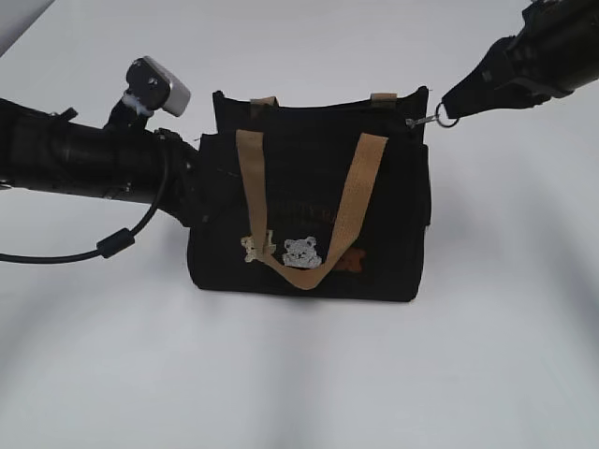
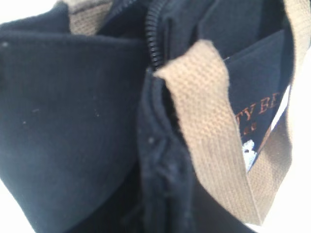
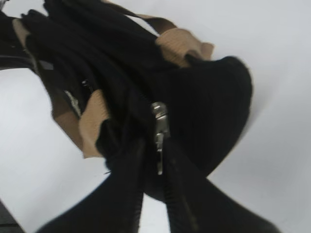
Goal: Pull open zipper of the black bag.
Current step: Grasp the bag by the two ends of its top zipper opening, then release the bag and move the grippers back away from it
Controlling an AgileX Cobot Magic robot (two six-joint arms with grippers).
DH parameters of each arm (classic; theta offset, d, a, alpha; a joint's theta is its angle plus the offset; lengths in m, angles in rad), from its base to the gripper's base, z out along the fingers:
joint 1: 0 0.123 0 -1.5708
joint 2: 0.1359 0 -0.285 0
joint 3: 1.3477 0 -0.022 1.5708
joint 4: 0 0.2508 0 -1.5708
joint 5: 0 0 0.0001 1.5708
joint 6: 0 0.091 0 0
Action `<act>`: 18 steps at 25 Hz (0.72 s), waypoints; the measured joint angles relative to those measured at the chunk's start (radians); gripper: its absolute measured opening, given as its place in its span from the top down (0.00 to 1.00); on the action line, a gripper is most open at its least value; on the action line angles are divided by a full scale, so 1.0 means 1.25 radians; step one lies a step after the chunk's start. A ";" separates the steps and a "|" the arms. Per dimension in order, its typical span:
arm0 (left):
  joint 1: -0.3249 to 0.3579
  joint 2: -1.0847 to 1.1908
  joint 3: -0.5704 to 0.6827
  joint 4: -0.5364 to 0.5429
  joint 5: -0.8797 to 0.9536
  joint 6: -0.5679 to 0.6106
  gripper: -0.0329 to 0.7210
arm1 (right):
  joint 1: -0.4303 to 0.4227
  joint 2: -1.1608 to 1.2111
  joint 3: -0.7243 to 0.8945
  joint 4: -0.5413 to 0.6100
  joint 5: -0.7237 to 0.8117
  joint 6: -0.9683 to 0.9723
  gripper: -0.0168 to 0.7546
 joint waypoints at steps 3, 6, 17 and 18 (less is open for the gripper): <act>0.000 -0.012 -0.003 0.056 -0.010 -0.110 0.76 | 0.033 -0.002 0.000 -0.001 0.059 0.065 0.55; 0.000 -0.052 -0.003 0.240 -0.020 -0.412 0.49 | 0.047 -0.032 0.000 -0.015 0.165 0.165 0.36; 0.000 -0.422 0.076 0.929 0.025 -1.421 0.63 | 0.050 -0.378 0.141 -0.478 0.319 0.632 0.49; 0.000 -0.482 0.100 0.942 0.032 -1.448 0.64 | 0.050 -0.430 0.177 -0.519 0.319 0.643 0.50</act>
